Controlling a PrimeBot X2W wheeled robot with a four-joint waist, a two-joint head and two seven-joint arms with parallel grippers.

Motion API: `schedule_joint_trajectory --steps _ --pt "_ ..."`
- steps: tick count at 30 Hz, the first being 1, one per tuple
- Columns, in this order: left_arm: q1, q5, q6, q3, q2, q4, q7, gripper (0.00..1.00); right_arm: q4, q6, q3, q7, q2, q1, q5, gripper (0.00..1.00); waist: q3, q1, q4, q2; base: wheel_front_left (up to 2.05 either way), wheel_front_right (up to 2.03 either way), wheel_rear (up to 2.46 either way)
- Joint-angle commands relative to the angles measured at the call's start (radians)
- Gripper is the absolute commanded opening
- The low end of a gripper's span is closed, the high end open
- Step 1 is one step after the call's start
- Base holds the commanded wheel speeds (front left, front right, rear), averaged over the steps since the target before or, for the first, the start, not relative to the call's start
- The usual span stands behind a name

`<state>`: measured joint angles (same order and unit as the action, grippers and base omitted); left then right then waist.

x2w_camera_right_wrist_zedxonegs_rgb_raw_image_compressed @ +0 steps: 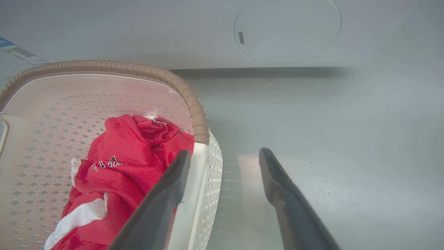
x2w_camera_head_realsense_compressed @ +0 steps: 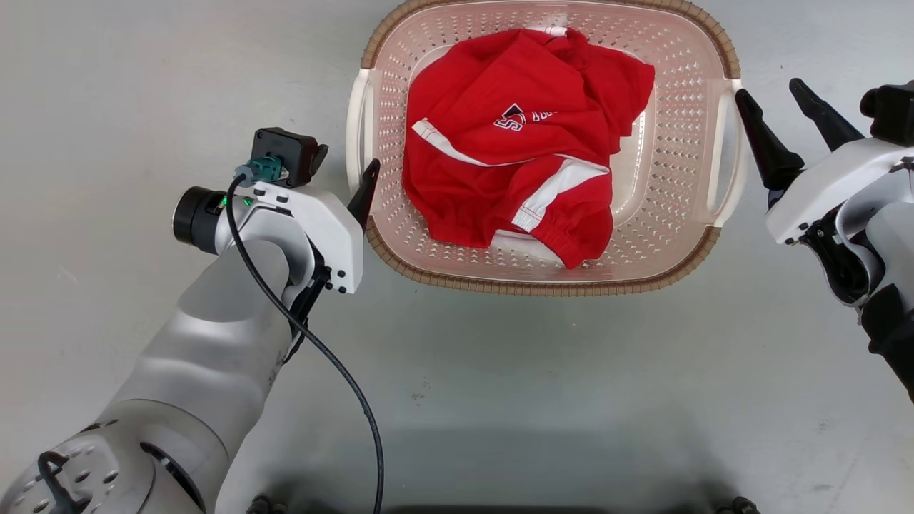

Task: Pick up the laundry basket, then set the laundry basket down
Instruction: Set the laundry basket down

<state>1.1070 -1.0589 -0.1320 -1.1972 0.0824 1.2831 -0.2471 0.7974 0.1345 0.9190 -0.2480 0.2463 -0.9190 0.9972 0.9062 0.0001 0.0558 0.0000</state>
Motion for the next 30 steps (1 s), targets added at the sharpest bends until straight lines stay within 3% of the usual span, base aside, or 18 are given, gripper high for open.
schedule_joint_trajectory --steps 1,20,30 --pt "-0.031 -0.009 0.007 0.013 0.031 0.008 -0.01 1.0 -0.004 -0.004 0.006 -0.014 0.012 0.039 0.013 1.0 -0.004 0.0 -0.001 0.0 0.0 0.0 0.0" --pt "-0.068 -0.02 0.007 0.01 0.055 0.008 -0.006 1.0 0.011 -0.004 0.014 -0.014 -0.008 0.045 0.026 1.0 -0.081 0.0 -0.018 0.0 0.0 0.0 0.0" --pt "-0.131 -0.032 0.007 0.009 0.065 0.008 0.002 1.0 0.047 -0.004 0.036 -0.014 -0.02 0.078 0.045 1.0 -0.188 0.0 -0.024 0.0 0.0 0.0 0.0"
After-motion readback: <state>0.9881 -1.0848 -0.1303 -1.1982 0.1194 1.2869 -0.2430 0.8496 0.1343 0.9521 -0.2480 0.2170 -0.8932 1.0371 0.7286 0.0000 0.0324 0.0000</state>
